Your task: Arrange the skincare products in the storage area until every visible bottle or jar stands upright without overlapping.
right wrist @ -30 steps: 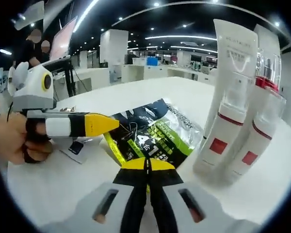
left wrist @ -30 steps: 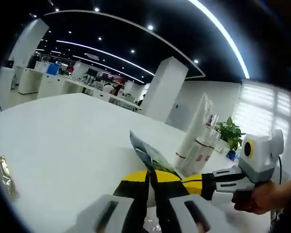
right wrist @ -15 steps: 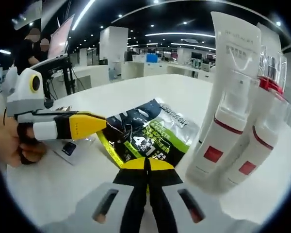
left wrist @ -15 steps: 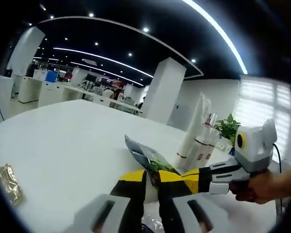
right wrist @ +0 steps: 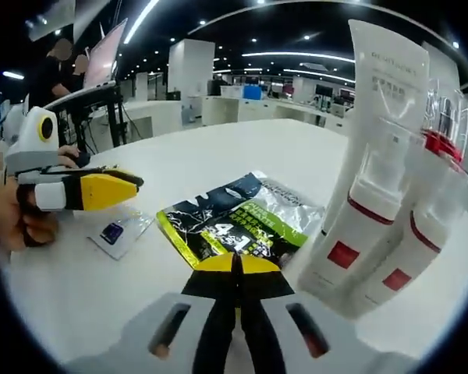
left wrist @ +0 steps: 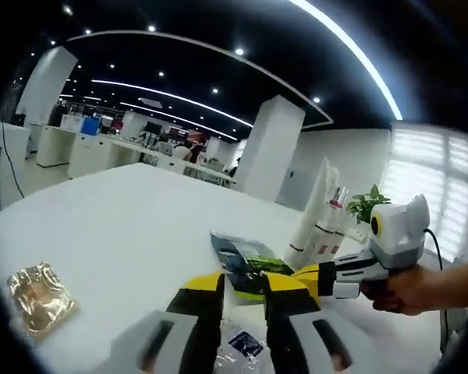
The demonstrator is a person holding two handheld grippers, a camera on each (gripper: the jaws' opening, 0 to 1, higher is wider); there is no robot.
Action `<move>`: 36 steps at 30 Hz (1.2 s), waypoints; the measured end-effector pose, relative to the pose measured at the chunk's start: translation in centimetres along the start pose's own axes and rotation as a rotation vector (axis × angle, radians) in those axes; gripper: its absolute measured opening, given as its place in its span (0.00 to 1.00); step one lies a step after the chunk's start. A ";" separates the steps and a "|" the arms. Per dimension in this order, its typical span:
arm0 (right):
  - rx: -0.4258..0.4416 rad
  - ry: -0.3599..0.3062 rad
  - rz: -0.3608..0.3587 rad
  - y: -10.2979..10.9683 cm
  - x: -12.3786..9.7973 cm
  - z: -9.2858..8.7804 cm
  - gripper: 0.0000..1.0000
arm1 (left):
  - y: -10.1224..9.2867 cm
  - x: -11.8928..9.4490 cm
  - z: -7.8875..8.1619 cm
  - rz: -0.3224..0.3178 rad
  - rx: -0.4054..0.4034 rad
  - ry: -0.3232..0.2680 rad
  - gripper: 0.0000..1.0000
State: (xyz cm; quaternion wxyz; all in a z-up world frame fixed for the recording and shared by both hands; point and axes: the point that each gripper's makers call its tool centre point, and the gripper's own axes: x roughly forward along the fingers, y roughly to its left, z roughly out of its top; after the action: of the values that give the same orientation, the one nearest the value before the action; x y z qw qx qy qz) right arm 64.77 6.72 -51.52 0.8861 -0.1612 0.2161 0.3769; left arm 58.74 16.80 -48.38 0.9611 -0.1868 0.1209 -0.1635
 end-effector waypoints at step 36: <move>0.141 0.081 0.302 11.0 0.2 2.5 0.34 | -1.8 -6.3 -0.9 -0.142 -0.154 -0.040 0.48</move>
State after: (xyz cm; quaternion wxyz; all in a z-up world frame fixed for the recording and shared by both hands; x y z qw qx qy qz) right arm 57.41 15.30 -50.88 0.8192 -0.0794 0.2991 0.4827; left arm 52.21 17.25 -47.37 0.9321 -0.2714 0.1001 -0.2178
